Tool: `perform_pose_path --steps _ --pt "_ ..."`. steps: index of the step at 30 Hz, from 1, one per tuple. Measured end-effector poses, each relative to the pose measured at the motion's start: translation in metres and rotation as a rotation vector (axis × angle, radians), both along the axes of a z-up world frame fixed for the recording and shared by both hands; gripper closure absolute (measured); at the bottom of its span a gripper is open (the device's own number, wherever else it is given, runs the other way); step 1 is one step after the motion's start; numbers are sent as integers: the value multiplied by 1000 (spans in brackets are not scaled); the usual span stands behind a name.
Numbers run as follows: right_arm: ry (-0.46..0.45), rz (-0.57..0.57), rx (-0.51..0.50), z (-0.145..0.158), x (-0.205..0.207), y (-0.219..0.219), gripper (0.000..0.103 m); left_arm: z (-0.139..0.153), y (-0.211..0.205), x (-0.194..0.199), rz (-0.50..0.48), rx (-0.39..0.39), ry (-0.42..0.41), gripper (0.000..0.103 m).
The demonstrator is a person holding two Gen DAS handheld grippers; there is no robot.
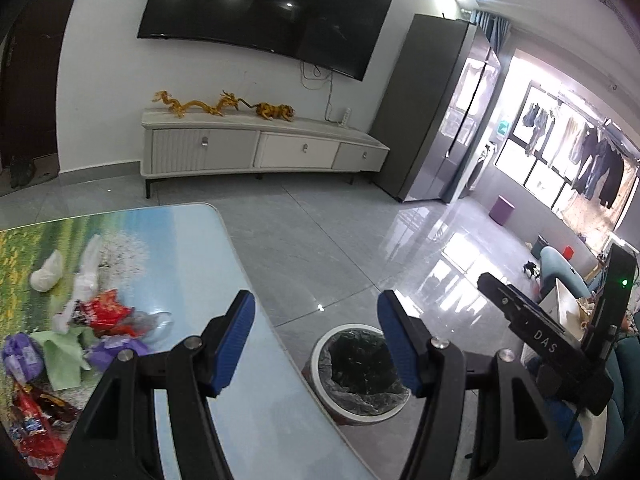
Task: Collect trash
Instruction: 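Return both tools from the bin to the table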
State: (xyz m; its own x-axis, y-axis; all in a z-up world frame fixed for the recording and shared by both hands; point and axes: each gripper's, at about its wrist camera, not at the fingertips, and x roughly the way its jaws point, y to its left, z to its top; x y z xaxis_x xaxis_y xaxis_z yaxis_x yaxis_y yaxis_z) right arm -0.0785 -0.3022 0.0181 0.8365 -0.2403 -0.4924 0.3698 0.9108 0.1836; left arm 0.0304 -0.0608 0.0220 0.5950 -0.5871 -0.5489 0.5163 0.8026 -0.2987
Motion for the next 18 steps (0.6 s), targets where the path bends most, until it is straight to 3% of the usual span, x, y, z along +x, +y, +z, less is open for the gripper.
perform_pose_path --steps 18 --pt "-66 198 -98 37 8 110 31 5 214 -33 335 -33 -58 41"
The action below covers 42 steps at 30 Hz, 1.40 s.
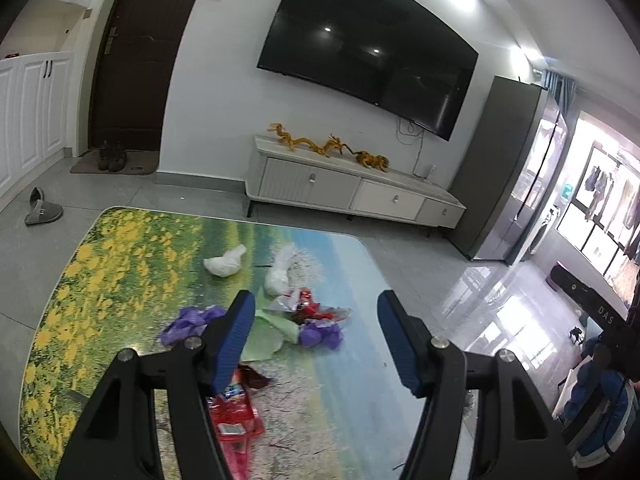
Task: Collect trash
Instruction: 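Return both tools from the bin to the table, then grasp the purple bag with the right tool while the left tool grasps the red chip bag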
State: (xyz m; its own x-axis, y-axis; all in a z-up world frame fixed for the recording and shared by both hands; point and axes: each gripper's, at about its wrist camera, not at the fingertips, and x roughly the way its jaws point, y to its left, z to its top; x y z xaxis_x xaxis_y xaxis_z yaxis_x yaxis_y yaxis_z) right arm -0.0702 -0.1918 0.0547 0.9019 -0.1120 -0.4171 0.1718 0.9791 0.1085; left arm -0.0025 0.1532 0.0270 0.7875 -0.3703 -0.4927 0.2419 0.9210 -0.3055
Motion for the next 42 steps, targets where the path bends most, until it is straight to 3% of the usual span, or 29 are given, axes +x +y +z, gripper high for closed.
perform_pose_path --steps 7,18,28,34,42 --pt "21 69 -2 -5 13 26 31 -15 67 -9 122 -15 26 41" --pt "89 136 -9 -24 34 56 31 -47 108 2 221 -33 110 41" --pt "166 179 10 -52 56 64 31 -80 81 5 119 -40 177 41" --pt "219 237 31 -72 66 76 31 -102 44 -9 50 36 206 41" --pt "289 340 43 -100 78 99 31 -114 13 -7 56 145 197 41"
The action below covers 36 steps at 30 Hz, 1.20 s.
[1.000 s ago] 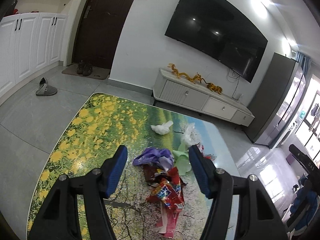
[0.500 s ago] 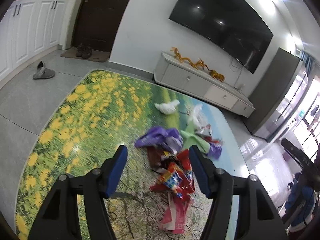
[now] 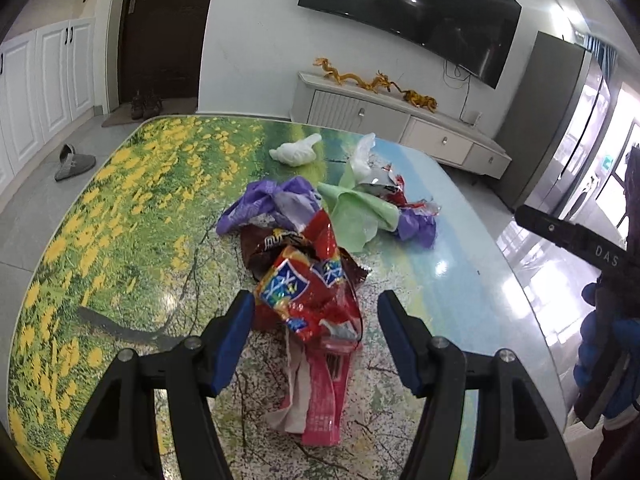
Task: Collect trash
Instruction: 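Grasp the purple bag with the right tool while the left tool grasps the red chip bag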
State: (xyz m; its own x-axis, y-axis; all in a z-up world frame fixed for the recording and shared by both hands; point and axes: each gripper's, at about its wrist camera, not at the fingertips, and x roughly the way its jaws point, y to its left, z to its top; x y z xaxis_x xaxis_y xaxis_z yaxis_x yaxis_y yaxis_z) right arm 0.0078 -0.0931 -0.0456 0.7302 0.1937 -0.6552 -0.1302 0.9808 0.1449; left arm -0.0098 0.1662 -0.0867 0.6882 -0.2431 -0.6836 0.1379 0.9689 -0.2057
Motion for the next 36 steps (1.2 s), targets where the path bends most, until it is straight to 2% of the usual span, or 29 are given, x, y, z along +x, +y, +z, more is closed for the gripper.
perform_pose_path --steps 6,10,25,36 --pt "32 6 17 -14 5 -2 30 5 -20 8 -60 0 -26 41" --pt "53 4 30 -22 13 -6 30 3 -34 16 -119 -47 -5 42" --pt "131 124 137 -52 58 6 30 -17 -58 51 -133 -84 80 42" --pt "184 216 203 -66 82 20 31 -25 -52 58 -172 -185 132 41"
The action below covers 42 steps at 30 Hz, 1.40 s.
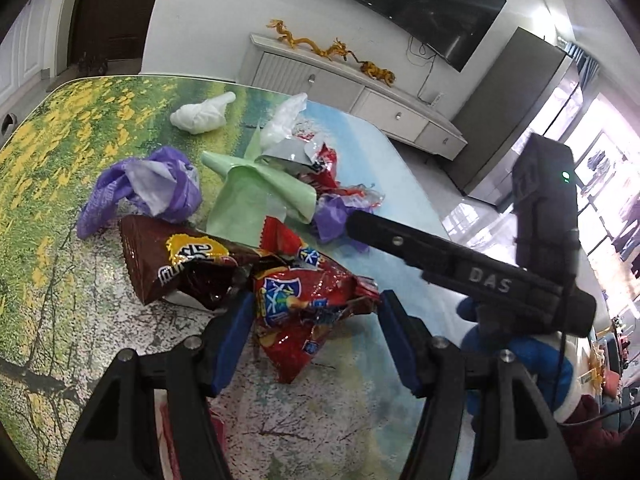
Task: Collect trash
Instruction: 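Grasp the purple bag with the right tool while the left tool grasps the red chip bag, then carry both bags to the bin and open both tools over it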
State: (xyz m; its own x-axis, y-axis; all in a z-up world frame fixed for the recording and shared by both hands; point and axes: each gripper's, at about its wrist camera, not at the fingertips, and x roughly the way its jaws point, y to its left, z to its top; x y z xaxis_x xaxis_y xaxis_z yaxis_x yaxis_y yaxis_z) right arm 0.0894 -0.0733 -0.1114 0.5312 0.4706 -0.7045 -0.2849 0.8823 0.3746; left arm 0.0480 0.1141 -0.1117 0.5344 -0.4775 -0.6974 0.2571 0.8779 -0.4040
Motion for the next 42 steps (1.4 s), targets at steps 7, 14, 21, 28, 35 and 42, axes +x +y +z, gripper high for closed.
perform_pose_path --steps 7,14,21,28,35,42 --pt "-4 32 -12 -5 12 6 33 0 -6 -4 -28 16 0 40" --pt "-15 61 -31 -6 16 14 46 1 0 -10 -16 -4 18 30" --pt "-15 55 -18 -7 4 2 57 4 -7 -13 -9 9 33 28" --pt "-13 22 9 -7 -13 -20 59 7 -16 -12 44 7 56 27" --pt "-23 76 9 -4 -29 -19 60 6 -11 -6 115 -44 91 27" --pt "-23 53 -1 -3 -45 -31 60 -7 3 3 175 -106 161 27"
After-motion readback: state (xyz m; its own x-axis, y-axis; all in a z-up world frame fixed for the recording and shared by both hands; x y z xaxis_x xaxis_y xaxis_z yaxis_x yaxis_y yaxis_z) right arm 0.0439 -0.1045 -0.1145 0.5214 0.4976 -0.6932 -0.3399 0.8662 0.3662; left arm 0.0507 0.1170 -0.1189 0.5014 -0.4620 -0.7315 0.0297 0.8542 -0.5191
